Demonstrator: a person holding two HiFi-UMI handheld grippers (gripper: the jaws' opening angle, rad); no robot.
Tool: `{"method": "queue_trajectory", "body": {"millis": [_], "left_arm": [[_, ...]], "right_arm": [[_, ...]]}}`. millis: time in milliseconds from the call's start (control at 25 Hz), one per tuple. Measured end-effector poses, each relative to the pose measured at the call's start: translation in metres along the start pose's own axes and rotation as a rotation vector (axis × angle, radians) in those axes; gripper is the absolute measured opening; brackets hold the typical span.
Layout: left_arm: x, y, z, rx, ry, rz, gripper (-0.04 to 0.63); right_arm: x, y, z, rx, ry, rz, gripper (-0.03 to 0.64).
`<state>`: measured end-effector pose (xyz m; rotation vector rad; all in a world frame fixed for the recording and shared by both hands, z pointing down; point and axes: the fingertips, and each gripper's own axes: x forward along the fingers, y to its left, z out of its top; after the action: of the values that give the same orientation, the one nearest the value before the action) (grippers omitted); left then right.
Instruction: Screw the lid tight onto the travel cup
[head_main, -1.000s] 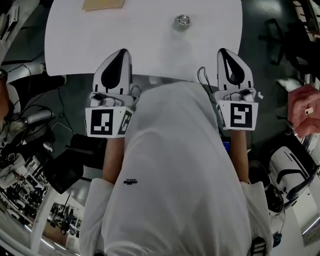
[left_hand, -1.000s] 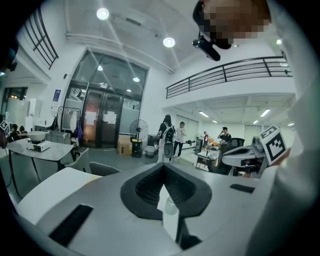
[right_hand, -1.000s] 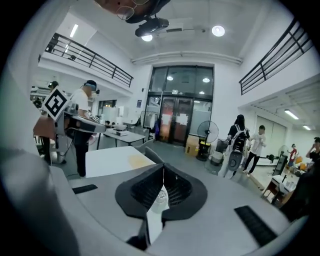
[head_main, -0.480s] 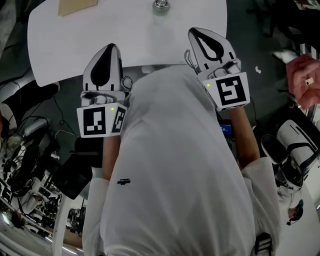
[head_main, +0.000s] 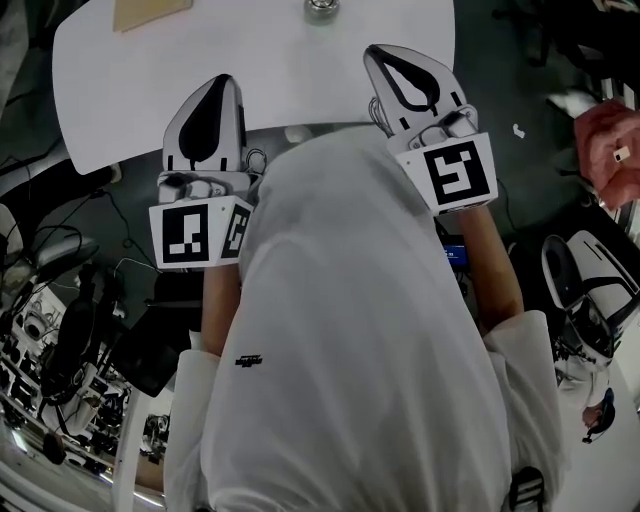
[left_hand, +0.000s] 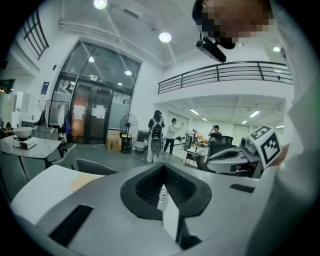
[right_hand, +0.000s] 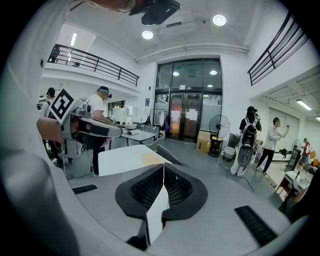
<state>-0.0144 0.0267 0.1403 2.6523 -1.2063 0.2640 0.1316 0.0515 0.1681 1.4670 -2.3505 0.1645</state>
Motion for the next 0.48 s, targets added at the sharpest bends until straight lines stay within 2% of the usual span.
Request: {"method": "queue_trajectory", "body": {"millis": [480], "left_arm": [[0.000,-0.014,-0.008,0.001,0.009,-0.020,0.002]], "right_arm": [[-0.006,0.000,-0.003,-0.001,-0.012,-0.009,0.002]]}}
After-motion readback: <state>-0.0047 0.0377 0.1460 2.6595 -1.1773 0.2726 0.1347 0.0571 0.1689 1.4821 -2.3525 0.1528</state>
